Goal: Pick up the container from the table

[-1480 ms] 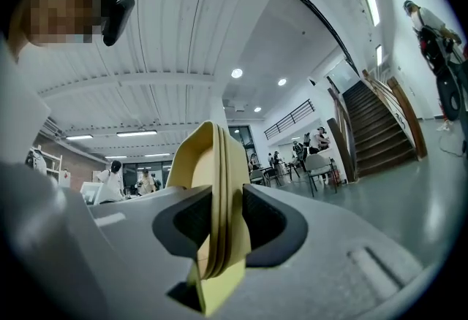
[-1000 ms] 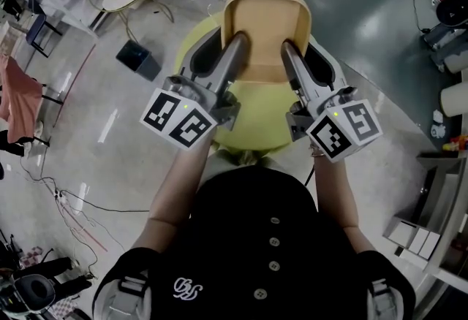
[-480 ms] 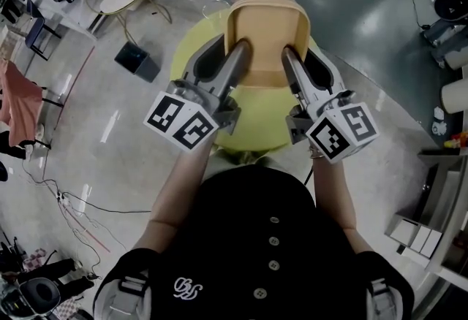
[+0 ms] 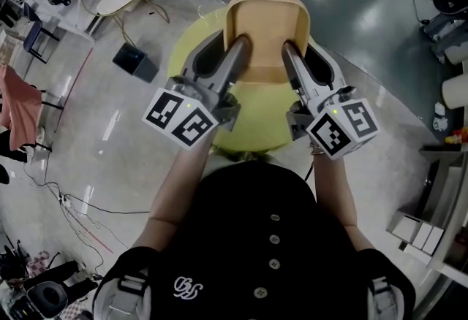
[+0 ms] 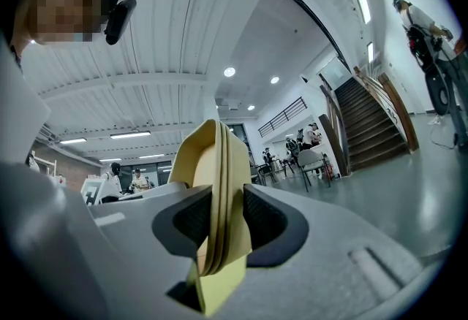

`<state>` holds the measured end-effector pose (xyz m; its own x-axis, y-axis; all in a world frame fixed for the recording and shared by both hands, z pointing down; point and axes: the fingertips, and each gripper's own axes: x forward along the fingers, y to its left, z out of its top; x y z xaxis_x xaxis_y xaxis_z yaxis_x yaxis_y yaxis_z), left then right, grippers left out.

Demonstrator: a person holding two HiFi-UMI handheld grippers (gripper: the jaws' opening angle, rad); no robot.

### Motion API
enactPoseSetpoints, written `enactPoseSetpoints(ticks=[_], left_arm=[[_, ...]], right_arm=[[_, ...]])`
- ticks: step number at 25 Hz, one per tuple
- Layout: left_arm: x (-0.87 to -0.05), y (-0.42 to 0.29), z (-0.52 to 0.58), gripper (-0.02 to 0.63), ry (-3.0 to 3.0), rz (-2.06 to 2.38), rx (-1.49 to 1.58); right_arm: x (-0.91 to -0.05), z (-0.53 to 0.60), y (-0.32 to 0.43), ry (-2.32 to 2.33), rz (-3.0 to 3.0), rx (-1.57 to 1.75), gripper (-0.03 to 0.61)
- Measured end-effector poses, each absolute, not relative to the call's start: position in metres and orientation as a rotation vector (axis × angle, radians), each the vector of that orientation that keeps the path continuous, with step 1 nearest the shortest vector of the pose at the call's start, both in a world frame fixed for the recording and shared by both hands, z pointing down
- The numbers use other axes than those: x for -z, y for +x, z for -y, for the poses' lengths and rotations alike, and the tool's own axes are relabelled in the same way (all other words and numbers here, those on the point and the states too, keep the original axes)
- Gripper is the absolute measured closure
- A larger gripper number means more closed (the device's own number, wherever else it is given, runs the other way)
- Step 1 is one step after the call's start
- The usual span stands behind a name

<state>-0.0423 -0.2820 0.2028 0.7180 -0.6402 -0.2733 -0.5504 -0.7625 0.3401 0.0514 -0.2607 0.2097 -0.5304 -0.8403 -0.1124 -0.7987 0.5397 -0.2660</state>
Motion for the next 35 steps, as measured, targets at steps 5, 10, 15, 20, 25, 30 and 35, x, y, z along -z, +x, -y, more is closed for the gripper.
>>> enactPoseSetpoints(ticks=[5,10,15,20,25,30,35], left_arm=[[-0.2020,-0.0376,0.2871,0.491,2.694,0.939,0.555],[-0.2002,-0.0398,0.2887,0.491,2.699,0.947,0.555],[-0.2018,-0.0402,0.2883,0.491,2.692,0.956,0.546],[-0.2041,-0.0427,0.2890,0.491,2.680,0.964,0.543],[-0.2050,-0.0411,0.2887,0.491,2.678,0.960,0.546],[-0.2085,-0.0404,0.2898,0.491,2.671,0.950,0.537],[-0.2092,-0.0390,0.2907,0.491,2.661,0.943,0.541]], right_arm=[[-0.2099,0.2652,0.0561,-1.383,-2.549,0.268,0.485],[-0.2094,0.2672,0.0538,-1.372,-2.551,0.264,0.485],[-0.2111,0.2679,0.0536,-1.363,-2.553,0.274,0.485],[-0.2120,0.2694,0.0512,-1.355,-2.567,0.282,0.485],[-0.2129,0.2687,0.0528,-1.359,-2.572,0.282,0.485],[-0.2165,0.2691,0.0529,-1.368,-2.581,0.288,0.485],[-0.2174,0.2691,0.0541,-1.382,-2.577,0.294,0.485]])
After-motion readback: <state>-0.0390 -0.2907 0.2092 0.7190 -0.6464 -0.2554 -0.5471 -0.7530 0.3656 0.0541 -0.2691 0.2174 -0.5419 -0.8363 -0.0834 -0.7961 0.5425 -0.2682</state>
